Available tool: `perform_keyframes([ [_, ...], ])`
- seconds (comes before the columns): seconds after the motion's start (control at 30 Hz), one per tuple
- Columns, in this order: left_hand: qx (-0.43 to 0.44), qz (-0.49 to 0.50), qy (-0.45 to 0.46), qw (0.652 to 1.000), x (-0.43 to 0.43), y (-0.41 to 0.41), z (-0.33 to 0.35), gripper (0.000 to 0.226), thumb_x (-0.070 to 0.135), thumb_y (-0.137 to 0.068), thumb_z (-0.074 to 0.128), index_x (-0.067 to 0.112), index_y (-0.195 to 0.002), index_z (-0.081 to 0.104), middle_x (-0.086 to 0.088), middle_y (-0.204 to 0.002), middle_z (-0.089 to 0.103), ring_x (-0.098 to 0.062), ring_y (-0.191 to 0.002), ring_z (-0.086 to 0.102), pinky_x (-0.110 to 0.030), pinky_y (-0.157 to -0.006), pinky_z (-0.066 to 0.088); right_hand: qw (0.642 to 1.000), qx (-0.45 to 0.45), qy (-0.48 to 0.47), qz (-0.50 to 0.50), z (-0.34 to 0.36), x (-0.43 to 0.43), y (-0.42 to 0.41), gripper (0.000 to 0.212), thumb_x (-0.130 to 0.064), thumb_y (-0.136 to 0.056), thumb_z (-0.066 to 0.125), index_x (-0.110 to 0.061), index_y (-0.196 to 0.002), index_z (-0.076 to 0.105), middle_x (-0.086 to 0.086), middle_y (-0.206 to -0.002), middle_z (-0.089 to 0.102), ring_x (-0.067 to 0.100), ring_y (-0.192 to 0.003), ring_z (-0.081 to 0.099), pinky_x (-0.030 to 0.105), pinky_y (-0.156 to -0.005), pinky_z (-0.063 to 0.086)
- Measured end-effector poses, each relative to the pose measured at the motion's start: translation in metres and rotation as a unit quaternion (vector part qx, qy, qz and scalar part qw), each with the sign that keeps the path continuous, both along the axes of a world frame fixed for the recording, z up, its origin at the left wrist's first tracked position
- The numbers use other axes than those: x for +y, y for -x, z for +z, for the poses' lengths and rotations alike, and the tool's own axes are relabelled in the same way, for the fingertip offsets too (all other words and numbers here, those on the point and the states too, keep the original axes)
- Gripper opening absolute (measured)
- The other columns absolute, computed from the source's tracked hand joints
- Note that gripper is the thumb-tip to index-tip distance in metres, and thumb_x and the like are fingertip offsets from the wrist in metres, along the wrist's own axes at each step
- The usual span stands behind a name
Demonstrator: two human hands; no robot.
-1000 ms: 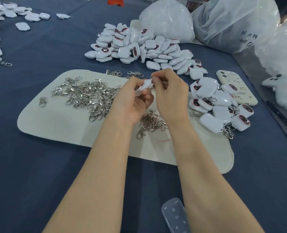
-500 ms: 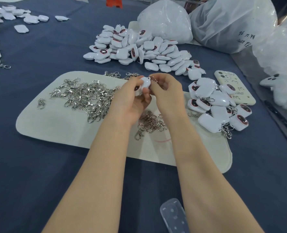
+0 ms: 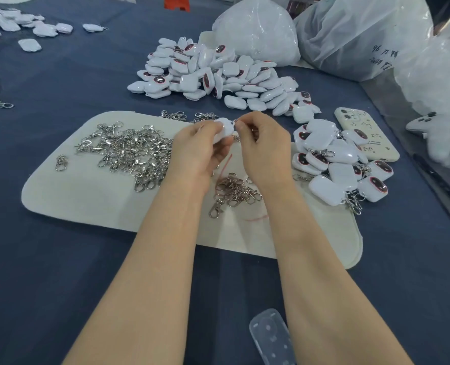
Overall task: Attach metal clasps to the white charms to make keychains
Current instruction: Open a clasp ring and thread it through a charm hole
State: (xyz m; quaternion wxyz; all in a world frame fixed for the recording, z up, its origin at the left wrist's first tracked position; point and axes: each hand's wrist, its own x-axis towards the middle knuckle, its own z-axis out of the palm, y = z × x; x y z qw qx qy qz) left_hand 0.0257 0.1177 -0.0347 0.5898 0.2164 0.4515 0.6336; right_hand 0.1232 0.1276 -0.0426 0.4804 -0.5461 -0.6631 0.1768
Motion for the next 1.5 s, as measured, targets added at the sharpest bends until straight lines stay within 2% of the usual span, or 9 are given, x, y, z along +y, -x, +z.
perform_keyframes([
  [0.2,0.326,0.050,-0.086,0.940,-0.002,0.004,-0.002,0.019,0.008,-0.086,0.058,0.025,-0.093,0.056,-0.003,-0.094,0.062,-0.017,-0.066,0.063,-0.024,-0.061,0.050,0.995,-0.094,0.030,0.023,0.000,0.005,-0.004,0.014,-0.012,-0.094,0.053,-0.007,-0.093,0.066,-0.003,-0.084,0.057,0.011,-0.079,0.048,0.014,-0.067,0.029],
  [0.37,0.042,0.014,-0.015,0.999,0.000,0.001,-0.002,0.013,0.002,-0.092,0.051,0.013,-0.087,0.055,0.000,-0.063,0.060,-0.005,-0.046,0.056,-0.016,-0.049,0.048,0.995,0.054,0.069,0.038,-0.004,0.001,0.003,0.012,-0.010,-0.091,0.055,-0.014,-0.100,0.063,-0.007,-0.094,0.063,0.004,-0.087,0.057,0.009,-0.078,0.042],
  [0.5,-0.145,-0.029,0.038,0.988,-0.001,0.004,-0.001,0.016,0.004,-0.092,0.055,0.007,-0.076,0.054,-0.003,-0.060,0.060,-0.005,-0.044,0.057,-0.014,-0.046,0.048,0.994,0.108,0.034,0.012,-0.004,0.001,0.005,0.010,-0.011,-0.090,0.059,-0.020,-0.087,0.061,-0.011,-0.081,0.061,-0.001,-0.073,0.054,0.007,-0.070,0.040],
  [0.73,-0.224,-0.075,0.064,0.970,-0.002,0.007,-0.003,0.016,0.009,-0.091,0.055,0.004,-0.106,0.054,-0.007,-0.076,0.063,-0.002,-0.042,0.055,-0.013,-0.042,0.046,0.994,0.103,0.017,0.013,-0.003,-0.001,0.006,0.011,-0.010,-0.095,0.051,-0.017,-0.088,0.057,0.000,-0.085,0.064,0.016,-0.080,0.059,0.028,-0.079,0.048],
  [0.9,0.057,0.017,0.001,0.998,-0.001,0.004,-0.001,0.008,0.005,-0.090,0.056,0.012,-0.095,0.055,-0.003,-0.069,0.059,-0.003,-0.040,0.055,-0.016,-0.043,0.045,1.000,-0.007,-0.019,0.010,-0.003,0.001,0.000,0.011,-0.008,-0.093,0.053,-0.005,-0.091,0.064,-0.001,-0.080,0.060,0.012,-0.074,0.051,0.017,-0.068,0.034],
  [1.03,0.311,0.068,-0.091,0.944,-0.003,0.005,0.002,0.021,0.010,-0.086,0.060,0.027,-0.094,0.053,0.005,-0.087,0.059,-0.014,-0.066,0.066,-0.027,-0.063,0.054,0.998,-0.047,-0.030,0.011,-0.004,0.001,-0.001,0.012,-0.006,-0.092,0.054,-0.003,-0.090,0.065,0.001,-0.080,0.057,0.013,-0.074,0.048,0.020,-0.068,0.033],
  [1.2,0.421,0.094,-0.159,0.888,-0.004,0.003,0.000,0.022,0.012,-0.085,0.059,0.028,-0.100,0.052,0.016,-0.081,0.056,-0.006,-0.073,0.058,-0.028,-0.075,0.051,0.997,-0.062,-0.020,0.027,-0.004,0.001,-0.001,0.012,-0.006,-0.093,0.053,-0.003,-0.090,0.064,0.004,-0.084,0.060,0.014,-0.077,0.049,0.020,-0.070,0.034],
  [1.37,0.155,0.056,-0.042,0.985,0.002,0.005,-0.002,0.013,0.008,-0.090,0.057,0.017,-0.098,0.053,0.001,-0.071,0.063,-0.007,-0.050,0.058,-0.021,-0.053,0.050,0.997,0.050,0.042,0.044,-0.006,-0.003,0.006,0.013,-0.009,-0.092,0.056,-0.012,-0.103,0.064,-0.005,-0.093,0.063,0.007,-0.083,0.056,0.014,-0.078,0.042],
  [1.5,-0.078,-0.018,0.027,0.996,0.001,0.008,-0.003,0.004,0.007,-0.092,0.055,0.006,-0.089,0.057,0.003,-0.046,0.054,-0.003,-0.040,0.051,-0.014,-0.043,0.044,0.987,0.137,0.062,0.052,-0.003,-0.002,0.005,0.012,-0.009,-0.089,0.060,-0.018,-0.097,0.062,-0.011,-0.088,0.064,0.005,-0.082,0.060,0.023,-0.081,0.050],
])
